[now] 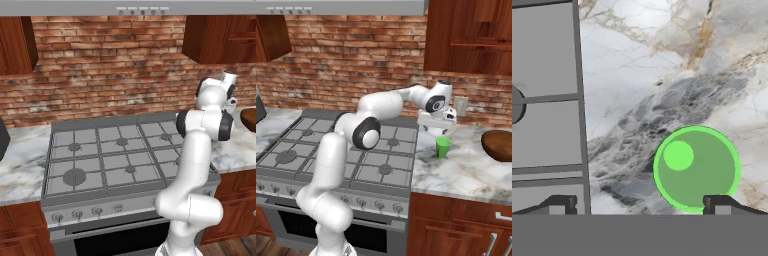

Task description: Pick the cup and bowl from the counter and place them on the counter next to the sink.

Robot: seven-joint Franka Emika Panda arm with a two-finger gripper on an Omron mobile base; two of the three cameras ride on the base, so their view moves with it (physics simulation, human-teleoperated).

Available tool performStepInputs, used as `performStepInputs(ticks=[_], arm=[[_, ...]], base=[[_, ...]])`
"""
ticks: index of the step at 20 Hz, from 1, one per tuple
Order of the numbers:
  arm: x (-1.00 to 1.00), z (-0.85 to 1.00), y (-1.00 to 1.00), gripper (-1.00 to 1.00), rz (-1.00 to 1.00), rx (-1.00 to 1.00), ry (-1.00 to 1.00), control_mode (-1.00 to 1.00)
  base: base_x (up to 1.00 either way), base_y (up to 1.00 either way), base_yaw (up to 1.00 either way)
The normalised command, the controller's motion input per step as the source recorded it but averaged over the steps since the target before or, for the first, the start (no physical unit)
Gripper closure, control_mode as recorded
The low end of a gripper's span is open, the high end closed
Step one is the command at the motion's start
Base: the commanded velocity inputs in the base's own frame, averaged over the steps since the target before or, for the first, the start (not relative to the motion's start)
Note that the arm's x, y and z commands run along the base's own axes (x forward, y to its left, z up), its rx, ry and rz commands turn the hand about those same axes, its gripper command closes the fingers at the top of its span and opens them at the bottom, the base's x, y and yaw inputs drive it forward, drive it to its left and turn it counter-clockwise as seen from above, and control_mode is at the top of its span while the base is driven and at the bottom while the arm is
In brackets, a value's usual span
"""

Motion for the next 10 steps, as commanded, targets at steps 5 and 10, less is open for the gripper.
performStepInputs(ticks=[5,10], arm=[[-0.27,0.0,-0.06,-1.0,-0.09,0.0,0.0,-1.0],[-0.14,0.0,0.0,-1.0,-0.06,-0.01,0.0,-1.0]], base=[[0.0,0.0,0.0],[0.0,0.0,0.0]])
